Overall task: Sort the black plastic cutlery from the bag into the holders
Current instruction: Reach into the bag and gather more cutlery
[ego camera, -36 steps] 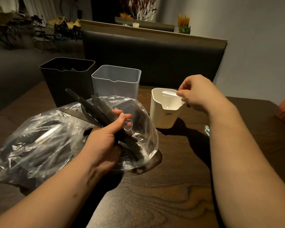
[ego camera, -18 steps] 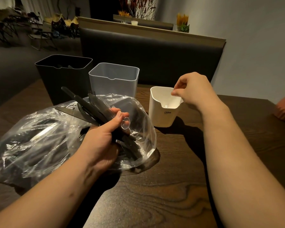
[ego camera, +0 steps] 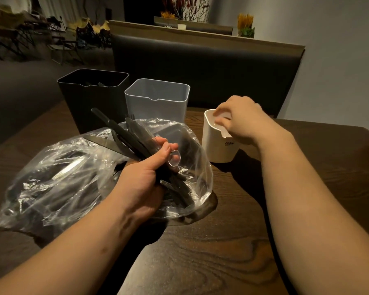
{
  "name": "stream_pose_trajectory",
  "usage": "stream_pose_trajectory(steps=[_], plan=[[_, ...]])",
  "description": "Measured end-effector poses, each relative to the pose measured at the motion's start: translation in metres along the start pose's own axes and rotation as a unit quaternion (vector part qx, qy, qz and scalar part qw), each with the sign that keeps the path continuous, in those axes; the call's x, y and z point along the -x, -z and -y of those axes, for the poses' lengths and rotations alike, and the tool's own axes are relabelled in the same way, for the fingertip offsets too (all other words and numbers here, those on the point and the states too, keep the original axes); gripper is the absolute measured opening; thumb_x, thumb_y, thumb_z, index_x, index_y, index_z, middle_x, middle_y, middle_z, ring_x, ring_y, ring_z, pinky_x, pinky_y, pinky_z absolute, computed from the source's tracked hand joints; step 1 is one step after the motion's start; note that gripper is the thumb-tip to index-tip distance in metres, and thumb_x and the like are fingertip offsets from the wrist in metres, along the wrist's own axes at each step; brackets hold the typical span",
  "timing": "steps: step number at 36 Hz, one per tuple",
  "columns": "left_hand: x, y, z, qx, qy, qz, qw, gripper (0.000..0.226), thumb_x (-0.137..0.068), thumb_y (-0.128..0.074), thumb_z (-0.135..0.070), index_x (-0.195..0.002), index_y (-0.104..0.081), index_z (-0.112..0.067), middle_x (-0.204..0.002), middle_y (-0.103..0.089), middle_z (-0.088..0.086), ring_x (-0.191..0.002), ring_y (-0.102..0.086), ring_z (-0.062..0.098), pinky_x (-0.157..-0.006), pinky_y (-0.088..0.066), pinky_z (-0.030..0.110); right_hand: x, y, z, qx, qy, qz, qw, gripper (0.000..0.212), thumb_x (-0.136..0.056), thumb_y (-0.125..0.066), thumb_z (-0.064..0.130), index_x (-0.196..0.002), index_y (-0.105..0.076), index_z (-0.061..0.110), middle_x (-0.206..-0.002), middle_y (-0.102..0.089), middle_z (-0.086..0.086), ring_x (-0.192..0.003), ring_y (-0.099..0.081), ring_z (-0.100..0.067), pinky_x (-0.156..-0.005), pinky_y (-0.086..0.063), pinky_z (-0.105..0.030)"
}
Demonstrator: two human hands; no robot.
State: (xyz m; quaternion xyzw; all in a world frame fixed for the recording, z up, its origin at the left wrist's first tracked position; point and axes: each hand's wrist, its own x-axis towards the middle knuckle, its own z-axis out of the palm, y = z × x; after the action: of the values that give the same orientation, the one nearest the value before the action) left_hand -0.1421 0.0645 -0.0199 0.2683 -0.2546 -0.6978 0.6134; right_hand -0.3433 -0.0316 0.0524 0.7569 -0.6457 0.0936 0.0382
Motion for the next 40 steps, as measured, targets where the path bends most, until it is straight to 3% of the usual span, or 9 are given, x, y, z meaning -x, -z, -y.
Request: stream_pose_trajectory(steps=[2,5,11,14,17,20,24,29,40], plan=[[0.001,0.0,-0.001,-0.001,0.004,0.005,1.0,0.013,-0.085,-0.067,-0.011,-0.096,-0.068,-0.017,-0.087,-0.071,0.006,-0.065,-0.064,0.012,-0.062,-0.055,0.029,0.004,0.008,0.003,0.001,0.011,-0.049,0.999,0.033,-0.099,-0.058,0.037,-0.131,-0.06,0.032,-0.138,-0.051,-0.003,-0.132,-0.041,-0.027,-0.107,-0.037,-0.048],[0.002,0.0,-0.004,0.012,0.009,0.009,1.0,0.016,-0.082,-0.068,-0.01,-0.097,-0.069,-0.016,-0.088,-0.072,0.007,-0.065,-0.065,0.013,-0.063,-0.056,0.029,0.019,0.031,0.019,-0.084,0.062,-0.086,0.991,0.016,-0.096,-0.062,0.037,-0.109,-0.065,0.028,-0.108,-0.059,0.005,-0.109,-0.055,-0.016,-0.089,-0.047,-0.035],[0.002,0.001,-0.007,0.001,0.007,0.016,1.0,0.026,-0.082,-0.069,-0.012,-0.107,-0.065,-0.014,-0.087,-0.07,0.008,-0.069,-0.068,0.015,-0.063,-0.057,0.032,0.057,0.05,0.087,-0.111,0.154,0.097,0.977,0.05,-0.076,-0.053,0.071,-0.078,-0.069,0.023,-0.073,-0.068,0.002,-0.069,-0.064,-0.011,-0.067,-0.057,-0.038],[0.0,0.004,-0.009,0.014,0.001,0.007,1.0,0.027,-0.082,-0.068,-0.014,-0.108,-0.066,-0.015,-0.095,-0.073,0.011,-0.079,-0.07,0.018,-0.071,-0.058,0.034,0.062,0.042,0.104,-0.038,0.164,0.111,0.979,0.034,-0.083,-0.07,0.054,-0.072,-0.065,0.022,-0.073,-0.066,0.0,-0.07,-0.061,-0.014,-0.057,-0.046,-0.029],[-0.002,0.002,-0.011,0.034,0.012,0.0,0.999,0.039,-0.081,-0.068,-0.019,-0.118,-0.066,-0.008,-0.099,-0.072,0.009,-0.07,-0.061,0.016,-0.069,-0.054,0.029,0.056,0.041,0.1,-0.066,0.125,0.101,0.985,0.019,-0.086,-0.073,0.033,-0.073,-0.066,0.021,-0.077,-0.07,-0.002,-0.069,-0.066,-0.014,-0.063,-0.056,-0.032],[-0.003,0.002,-0.01,0.052,0.007,-0.012,0.999,0.012,-0.08,-0.067,-0.016,-0.088,-0.076,-0.018,-0.096,-0.074,0.007,-0.074,-0.068,0.017,-0.07,-0.052,0.029,0.048,0.043,0.083,-0.216,0.032,0.073,0.973,0.012,-0.088,-0.071,0.017,-0.077,-0.07,0.013,-0.07,-0.073,-0.006,-0.058,-0.072,-0.018,-0.054,-0.06,-0.034],[-0.003,0.001,-0.01,0.087,0.014,-0.018,0.996,0.009,-0.079,-0.068,-0.013,-0.081,-0.075,-0.019,-0.08,-0.067,0.005,-0.071,-0.064,0.015,-0.07,-0.056,0.025,0.041,0.052,0.051,-0.262,-0.031,-0.034,0.964,0.003,-0.092,-0.07,0.019,-0.089,-0.069,0.018,-0.082,-0.071,-0.002,-0.067,-0.071,-0.015,-0.059,-0.058,-0.03],[-0.006,0.003,-0.008,0.094,0.014,-0.005,0.995,0.009,-0.081,-0.067,-0.013,-0.087,-0.07,-0.019,-0.075,-0.061,0.002,-0.067,-0.061,0.013,-0.067,-0.056,0.024,0.03,0.056,-0.002,-0.205,-0.083,-0.241,0.945,0.016,-0.099,-0.061,0.019,-0.108,-0.072,0.024,-0.106,-0.069,0.0,-0.101,-0.063,-0.017,-0.086,-0.053,-0.035],[-0.003,0.002,-0.005,0.009,-0.007,-0.003,1.0,0.032,-0.079,-0.065,-0.016,-0.111,-0.069,-0.017,-0.079,-0.07,0.002,-0.072,-0.068,0.013,-0.075,-0.053,0.03,0.019,0.022,-0.016,-0.09,-0.102,-0.195,0.971,0.014,-0.094,-0.068,0.022,-0.107,-0.073,0.023,-0.106,-0.068,0.0,-0.101,-0.06,-0.019,-0.08,-0.05,-0.034]])
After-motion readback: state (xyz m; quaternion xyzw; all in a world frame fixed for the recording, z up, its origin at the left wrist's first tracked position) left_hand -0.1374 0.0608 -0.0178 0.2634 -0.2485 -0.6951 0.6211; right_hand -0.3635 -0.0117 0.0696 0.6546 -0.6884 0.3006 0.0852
